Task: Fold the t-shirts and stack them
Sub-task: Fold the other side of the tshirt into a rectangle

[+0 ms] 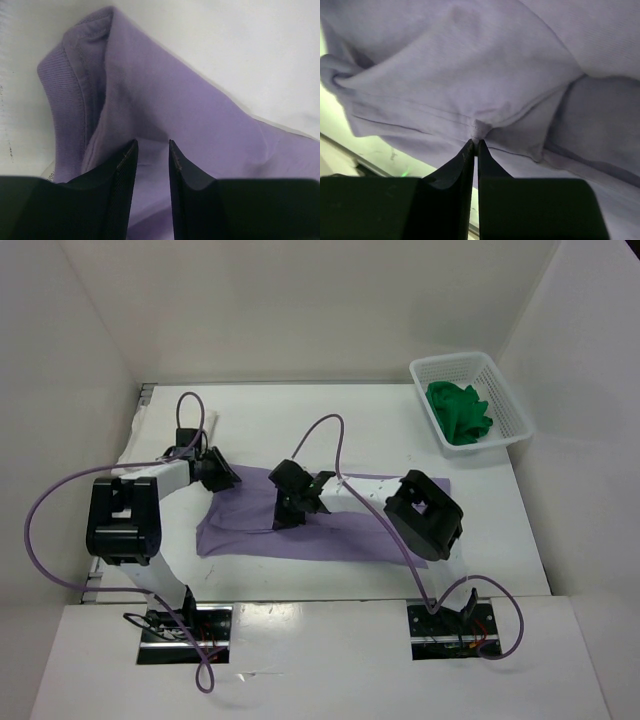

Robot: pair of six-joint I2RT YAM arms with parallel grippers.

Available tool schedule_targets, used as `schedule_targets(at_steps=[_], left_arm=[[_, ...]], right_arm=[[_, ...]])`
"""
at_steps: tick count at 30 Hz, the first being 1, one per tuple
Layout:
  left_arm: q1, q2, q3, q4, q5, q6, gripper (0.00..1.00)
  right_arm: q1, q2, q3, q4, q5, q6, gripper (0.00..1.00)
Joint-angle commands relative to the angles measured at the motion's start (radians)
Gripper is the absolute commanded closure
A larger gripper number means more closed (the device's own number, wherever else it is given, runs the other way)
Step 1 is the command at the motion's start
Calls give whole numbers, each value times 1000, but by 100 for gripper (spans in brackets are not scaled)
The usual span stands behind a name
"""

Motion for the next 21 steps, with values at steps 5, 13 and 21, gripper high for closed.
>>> schedule_targets(at_steps=[5, 13, 21], left_arm=[[-1, 54, 42, 29, -27, 3, 62], [-1, 64, 52, 11, -56, 12, 62], [17, 74, 73, -9, -77, 30, 63]], right_arm=[[3, -100, -63, -112, -6, -79, 96], [3, -114, -82, -133, -25, -99, 93], [-9, -166, -79, -153, -26, -122, 96]])
